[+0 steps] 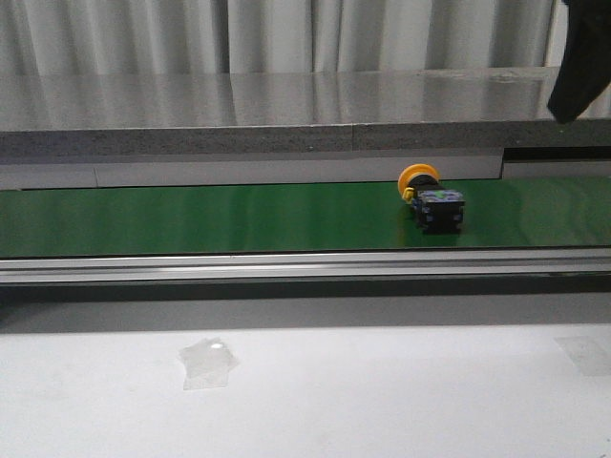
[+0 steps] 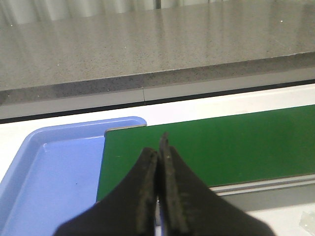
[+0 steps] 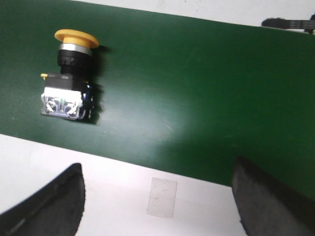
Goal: Move button from left to right
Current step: 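Lower the right gripper onto the button at the belt's end and grasp it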
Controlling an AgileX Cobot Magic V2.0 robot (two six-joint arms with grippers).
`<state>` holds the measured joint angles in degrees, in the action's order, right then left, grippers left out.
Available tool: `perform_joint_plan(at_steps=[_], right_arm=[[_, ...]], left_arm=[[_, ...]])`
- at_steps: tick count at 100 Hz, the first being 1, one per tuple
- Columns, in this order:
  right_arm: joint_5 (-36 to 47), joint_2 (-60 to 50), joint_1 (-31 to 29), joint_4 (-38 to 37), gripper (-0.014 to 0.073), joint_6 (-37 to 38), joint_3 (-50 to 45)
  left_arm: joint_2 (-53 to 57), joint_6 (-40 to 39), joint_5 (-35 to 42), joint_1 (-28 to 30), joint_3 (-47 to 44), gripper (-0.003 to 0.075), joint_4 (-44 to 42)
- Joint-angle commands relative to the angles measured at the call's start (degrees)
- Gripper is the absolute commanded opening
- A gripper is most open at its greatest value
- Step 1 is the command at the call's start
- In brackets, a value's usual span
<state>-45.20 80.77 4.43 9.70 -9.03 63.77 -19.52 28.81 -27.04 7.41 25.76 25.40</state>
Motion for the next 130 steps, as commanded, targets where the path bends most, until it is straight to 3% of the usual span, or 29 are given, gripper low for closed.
perform_joint_plan(at_steps=[1, 100, 112, 130], right_arm=[[2.2, 1.2, 0.1, 2.6, 0.0598, -2.4, 3.2], [9.0, 13.6, 2.7, 1.1, 0.0584, -4.6, 4.2], [8.6, 15.4, 2.6, 1.0, 0.0501, -3.6, 4.2], [7.3, 15.4, 2.6, 1.0, 0.0229, -1.9, 4.4]], left_arm=[[-0.3, -0.3, 4.3, -0.3, 1.5, -0.002, 1.5], [-0.3, -0.3, 4.3, -0.3, 1.5, -0.002, 1.5], [-0.3, -0.3, 4.3, -0.3, 1.5, -0.002, 1.5], [-0.3, -0.3, 4.3, -0.3, 1.5, -0.002, 1.5]])
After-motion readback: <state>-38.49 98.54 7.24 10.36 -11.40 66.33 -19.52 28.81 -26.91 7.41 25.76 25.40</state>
